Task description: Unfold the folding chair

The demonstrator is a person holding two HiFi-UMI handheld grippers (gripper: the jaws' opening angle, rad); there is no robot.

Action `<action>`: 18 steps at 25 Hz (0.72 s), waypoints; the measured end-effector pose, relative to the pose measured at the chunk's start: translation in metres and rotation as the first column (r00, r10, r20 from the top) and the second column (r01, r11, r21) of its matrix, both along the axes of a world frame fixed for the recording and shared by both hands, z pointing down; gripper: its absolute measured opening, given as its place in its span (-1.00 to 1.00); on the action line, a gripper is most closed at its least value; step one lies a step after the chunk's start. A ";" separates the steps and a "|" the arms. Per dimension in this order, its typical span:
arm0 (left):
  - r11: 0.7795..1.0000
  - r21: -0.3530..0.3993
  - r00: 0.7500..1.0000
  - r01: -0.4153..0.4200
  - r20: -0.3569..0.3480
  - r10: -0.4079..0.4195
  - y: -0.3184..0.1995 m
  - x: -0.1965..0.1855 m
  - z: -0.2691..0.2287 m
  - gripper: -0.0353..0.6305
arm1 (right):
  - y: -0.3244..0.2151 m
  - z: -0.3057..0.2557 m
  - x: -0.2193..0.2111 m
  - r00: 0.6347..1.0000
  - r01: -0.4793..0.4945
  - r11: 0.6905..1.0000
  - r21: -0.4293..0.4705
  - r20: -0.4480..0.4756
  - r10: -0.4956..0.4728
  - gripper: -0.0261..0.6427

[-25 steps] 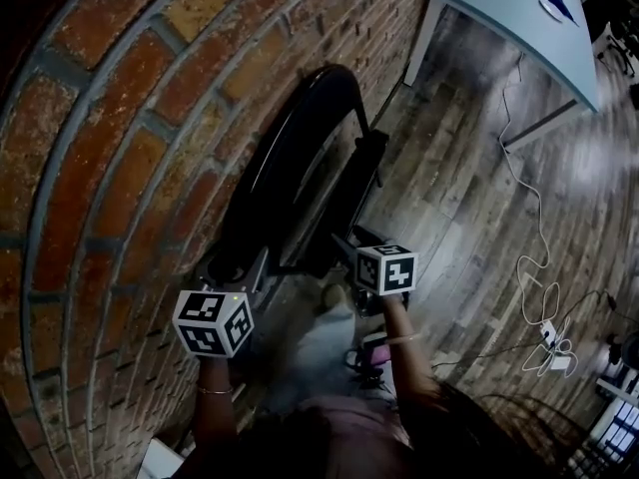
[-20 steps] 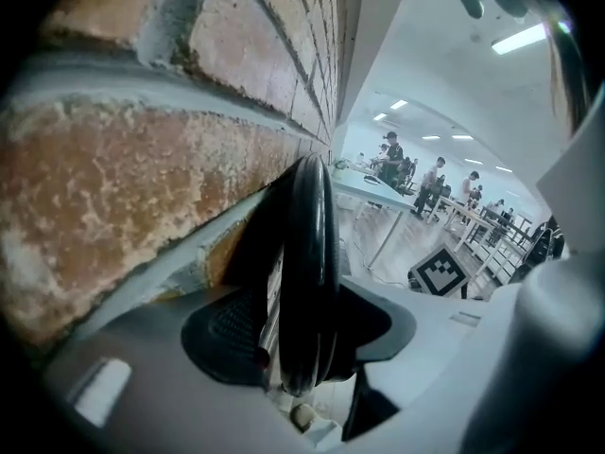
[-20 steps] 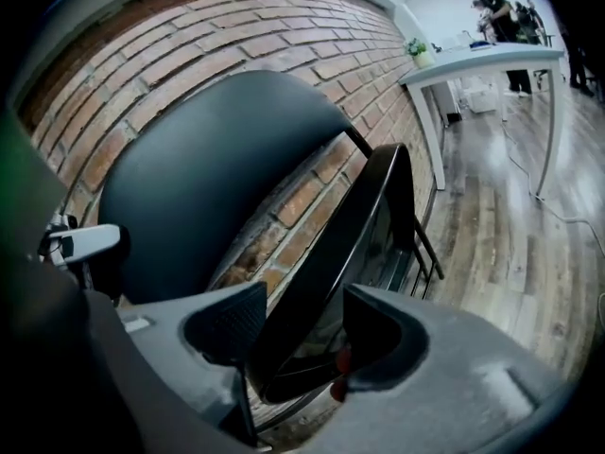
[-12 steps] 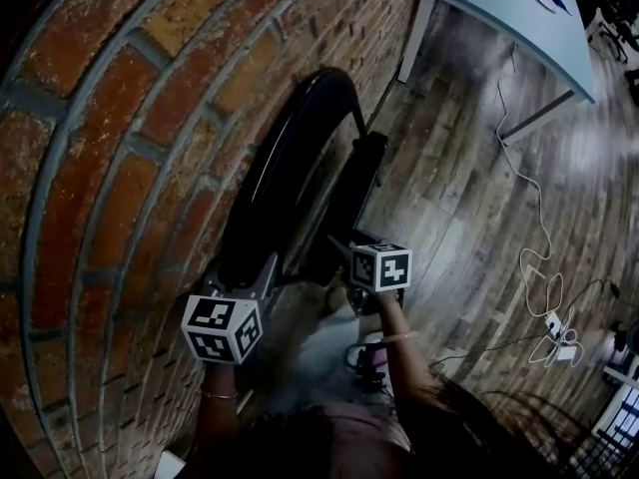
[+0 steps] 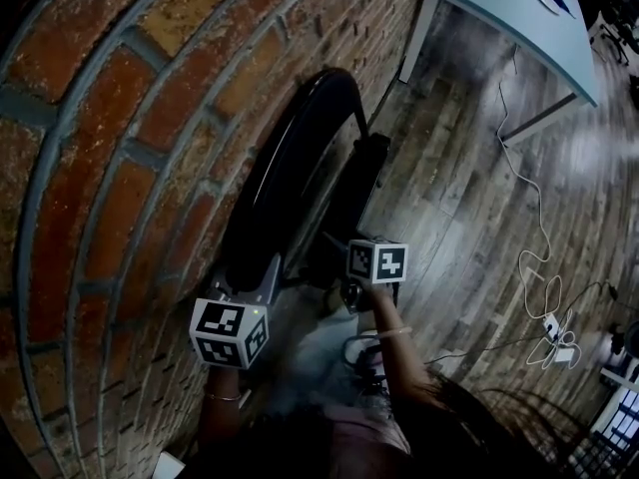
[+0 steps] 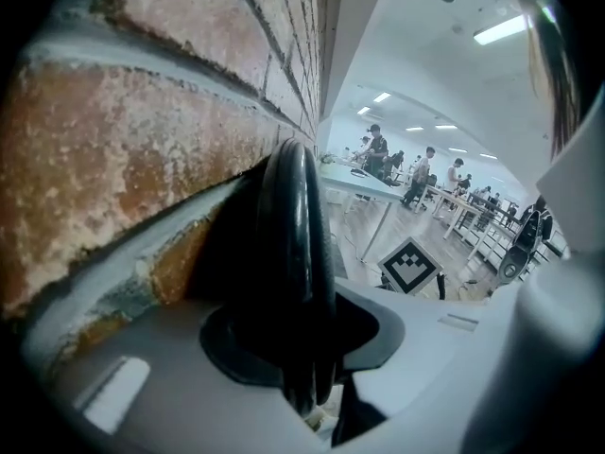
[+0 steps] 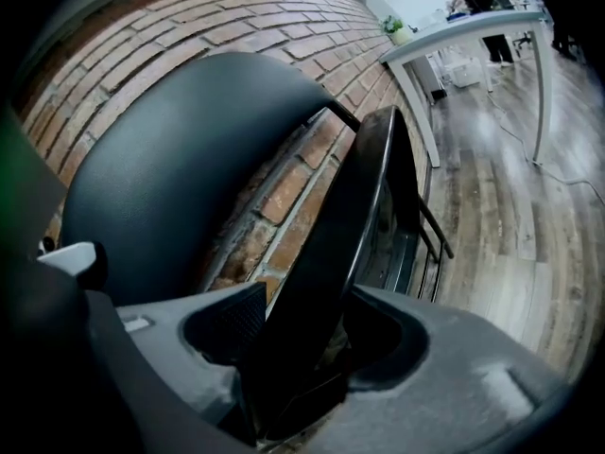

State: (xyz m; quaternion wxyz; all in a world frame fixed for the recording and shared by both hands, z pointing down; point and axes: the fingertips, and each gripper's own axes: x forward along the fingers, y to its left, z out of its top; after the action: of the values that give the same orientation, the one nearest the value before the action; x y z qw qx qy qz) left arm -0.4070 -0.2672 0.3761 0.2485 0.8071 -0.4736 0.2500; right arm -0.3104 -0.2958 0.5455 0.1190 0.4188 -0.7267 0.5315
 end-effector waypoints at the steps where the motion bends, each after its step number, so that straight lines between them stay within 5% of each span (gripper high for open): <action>1: 1.000 0.002 1.000 -0.006 0.002 0.006 0.000 0.001 0.000 -0.58 | -0.001 0.000 -0.001 1.000 -0.009 1.000 -0.006 0.011 0.009 -0.18; 6: 1.000 0.003 1.000 -0.029 0.006 0.029 0.000 0.003 0.001 -0.67 | -0.003 -0.014 -0.013 0.995 -0.015 1.000 -0.010 0.100 0.016 -0.24; 18: 1.000 -0.010 1.000 -0.019 0.019 0.019 0.007 0.018 0.001 -0.70 | 0.004 -0.017 0.000 0.991 -0.021 1.000 -0.001 0.132 0.021 -0.39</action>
State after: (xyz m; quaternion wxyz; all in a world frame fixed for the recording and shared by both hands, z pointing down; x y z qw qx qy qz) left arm -0.3886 -0.2606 0.3768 0.2456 0.8079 -0.4671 0.2622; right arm -0.3106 -0.2920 0.5285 0.0648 0.3903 -0.7285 0.5593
